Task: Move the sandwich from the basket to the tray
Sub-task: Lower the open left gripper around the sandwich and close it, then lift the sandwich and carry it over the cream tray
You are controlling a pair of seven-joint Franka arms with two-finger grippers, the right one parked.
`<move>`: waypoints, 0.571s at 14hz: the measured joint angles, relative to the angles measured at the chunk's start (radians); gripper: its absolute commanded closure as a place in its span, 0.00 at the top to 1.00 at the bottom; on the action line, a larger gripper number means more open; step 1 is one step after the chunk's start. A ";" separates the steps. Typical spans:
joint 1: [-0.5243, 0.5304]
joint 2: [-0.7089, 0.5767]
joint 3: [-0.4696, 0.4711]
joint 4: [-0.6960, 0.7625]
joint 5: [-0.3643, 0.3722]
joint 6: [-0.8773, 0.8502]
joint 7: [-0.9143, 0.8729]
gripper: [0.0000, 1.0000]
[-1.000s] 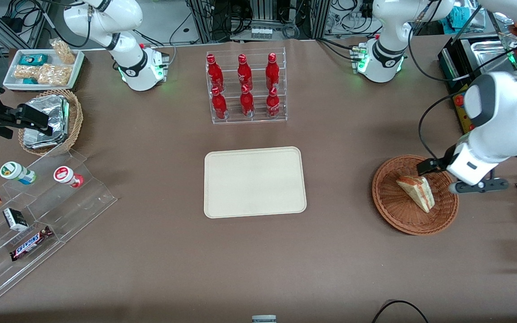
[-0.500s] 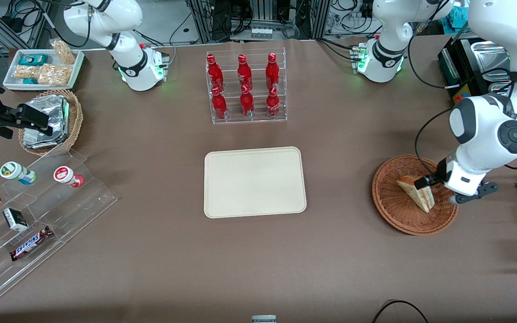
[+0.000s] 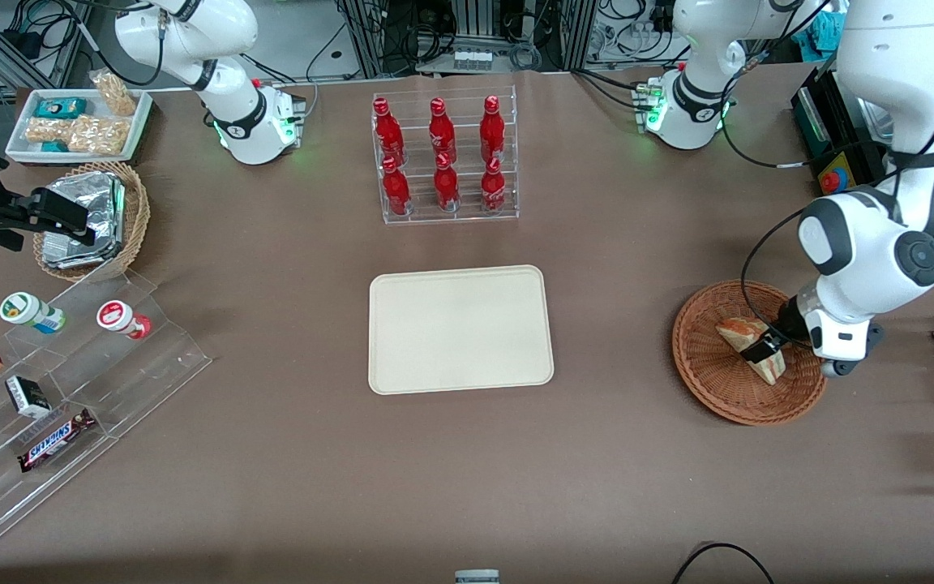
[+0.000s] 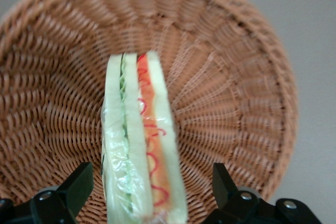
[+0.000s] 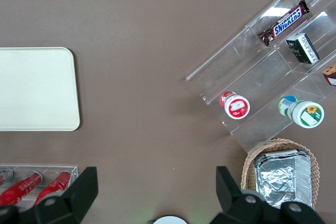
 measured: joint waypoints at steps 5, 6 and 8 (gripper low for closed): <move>-0.005 0.008 -0.001 0.001 0.003 -0.040 0.042 0.05; -0.005 -0.004 -0.001 0.023 0.007 -0.094 0.062 0.03; -0.009 -0.034 -0.005 0.104 0.044 -0.260 0.078 0.02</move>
